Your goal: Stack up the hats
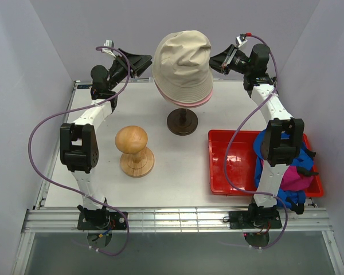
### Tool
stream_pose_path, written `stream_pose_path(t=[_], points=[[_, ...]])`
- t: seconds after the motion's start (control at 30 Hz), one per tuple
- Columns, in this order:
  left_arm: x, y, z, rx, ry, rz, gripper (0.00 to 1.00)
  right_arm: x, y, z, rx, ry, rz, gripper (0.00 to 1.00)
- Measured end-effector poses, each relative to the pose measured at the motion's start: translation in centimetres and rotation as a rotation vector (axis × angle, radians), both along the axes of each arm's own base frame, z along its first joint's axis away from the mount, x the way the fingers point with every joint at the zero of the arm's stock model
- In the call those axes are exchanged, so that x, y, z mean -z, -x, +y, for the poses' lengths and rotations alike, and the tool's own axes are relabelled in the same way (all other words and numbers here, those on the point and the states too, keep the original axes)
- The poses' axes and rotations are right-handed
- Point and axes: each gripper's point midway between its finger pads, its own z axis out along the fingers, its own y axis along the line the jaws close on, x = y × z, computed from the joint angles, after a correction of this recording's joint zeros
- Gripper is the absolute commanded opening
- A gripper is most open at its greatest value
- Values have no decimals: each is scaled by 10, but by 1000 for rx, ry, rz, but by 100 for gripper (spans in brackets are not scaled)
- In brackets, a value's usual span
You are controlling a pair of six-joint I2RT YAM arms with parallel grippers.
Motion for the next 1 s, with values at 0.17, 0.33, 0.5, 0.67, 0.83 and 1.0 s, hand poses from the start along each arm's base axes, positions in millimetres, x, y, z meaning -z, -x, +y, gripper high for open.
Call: stream_pose_path(t=[0.17, 0.33, 0.5, 0.67, 0.83, 1.0], points=[[-2, 3, -1, 13, 4, -6, 64, 0, 0, 0, 0, 1, -1, 8], [-3, 6, -5, 27, 9, -6, 62, 0, 0, 0, 0, 1, -2, 8], [-5, 10, -9, 49, 18, -8, 60, 0, 0, 0, 0, 1, -2, 8], [-5, 12, -10, 62, 25, -3, 58, 0, 0, 0, 0, 2, -3, 8], [-5, 13, -11, 68, 33, -5, 56, 1, 0, 0, 0, 3, -2, 8], [-2, 14, -14, 84, 38, 6, 56, 1, 0, 1, -1, 3, -2, 8]])
